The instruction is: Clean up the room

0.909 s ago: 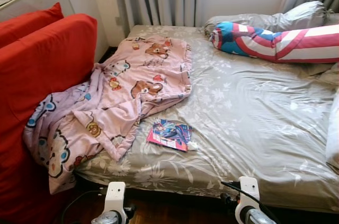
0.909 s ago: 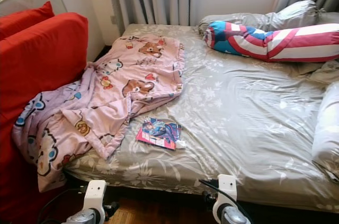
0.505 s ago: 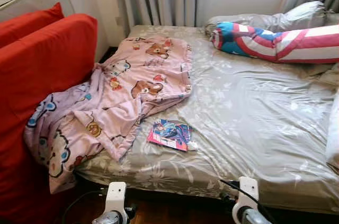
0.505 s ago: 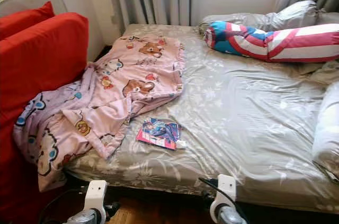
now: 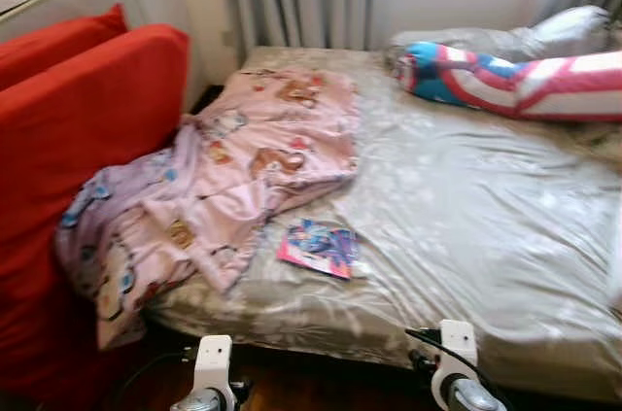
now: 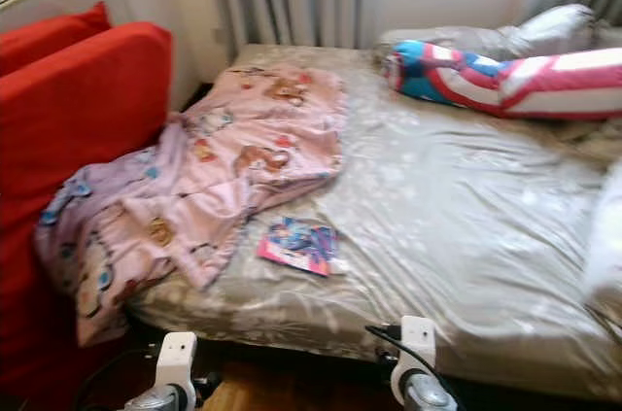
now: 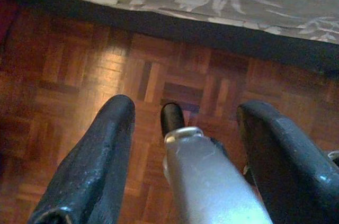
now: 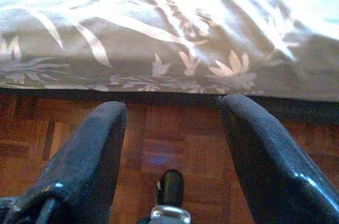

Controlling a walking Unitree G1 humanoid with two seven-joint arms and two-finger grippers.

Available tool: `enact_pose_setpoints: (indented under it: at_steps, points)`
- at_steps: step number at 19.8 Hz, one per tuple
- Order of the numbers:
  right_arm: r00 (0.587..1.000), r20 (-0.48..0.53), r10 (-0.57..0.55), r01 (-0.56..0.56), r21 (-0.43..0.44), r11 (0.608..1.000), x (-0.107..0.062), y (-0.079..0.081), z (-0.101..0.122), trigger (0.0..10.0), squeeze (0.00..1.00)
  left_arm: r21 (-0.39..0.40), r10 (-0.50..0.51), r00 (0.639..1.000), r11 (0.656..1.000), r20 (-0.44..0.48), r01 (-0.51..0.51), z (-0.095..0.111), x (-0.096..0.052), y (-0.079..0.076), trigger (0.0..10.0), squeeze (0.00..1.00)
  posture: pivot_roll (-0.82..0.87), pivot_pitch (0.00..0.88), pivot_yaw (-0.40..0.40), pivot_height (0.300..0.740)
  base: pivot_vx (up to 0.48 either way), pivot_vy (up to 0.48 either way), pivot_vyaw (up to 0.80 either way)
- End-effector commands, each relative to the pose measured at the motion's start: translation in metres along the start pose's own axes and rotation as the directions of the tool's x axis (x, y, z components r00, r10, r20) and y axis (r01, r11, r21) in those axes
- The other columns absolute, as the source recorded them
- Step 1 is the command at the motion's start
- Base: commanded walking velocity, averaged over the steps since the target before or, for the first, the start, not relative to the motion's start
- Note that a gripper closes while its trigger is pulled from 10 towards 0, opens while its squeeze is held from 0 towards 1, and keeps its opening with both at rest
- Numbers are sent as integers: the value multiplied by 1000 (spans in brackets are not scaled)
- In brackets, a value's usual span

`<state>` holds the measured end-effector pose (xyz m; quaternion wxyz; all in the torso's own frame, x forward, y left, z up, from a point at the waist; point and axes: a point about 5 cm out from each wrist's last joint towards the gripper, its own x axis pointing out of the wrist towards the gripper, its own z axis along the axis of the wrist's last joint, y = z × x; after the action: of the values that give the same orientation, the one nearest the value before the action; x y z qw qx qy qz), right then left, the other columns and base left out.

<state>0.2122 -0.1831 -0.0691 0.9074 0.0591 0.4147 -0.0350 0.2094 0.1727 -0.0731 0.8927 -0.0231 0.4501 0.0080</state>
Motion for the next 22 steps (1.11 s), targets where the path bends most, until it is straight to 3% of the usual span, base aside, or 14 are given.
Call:
enact_pose_setpoints:
  at_steps: [1,14,18,22]
  points:
    - [1000,8,19,-19,23,1000,0,4,-1,10000,0,0,16,1000,1000,-22,-16,-6,-1,6,10000,0,-31,0,2,740,0,360,0]
    - [1000,7,12,-12,15,1000,0,2,-1,10000,0,-6,19,1000,1000,-17,-19,-5,-1,6,10000,0,-30,0,5,740,0,340,0]
    - [1000,11,8,-9,22,1000,0,1,0,10000,0,14,19,1000,1000,-4,-19,-3,-1,6,10000,0,-30,0,6,740,0,0,0]
    - [1000,16,4,-4,27,1000,0,1,1,10000,0,-24,8,1000,1000,15,-8,-2,-1,6,10000,0,-30,0,6,740,0,0,0]
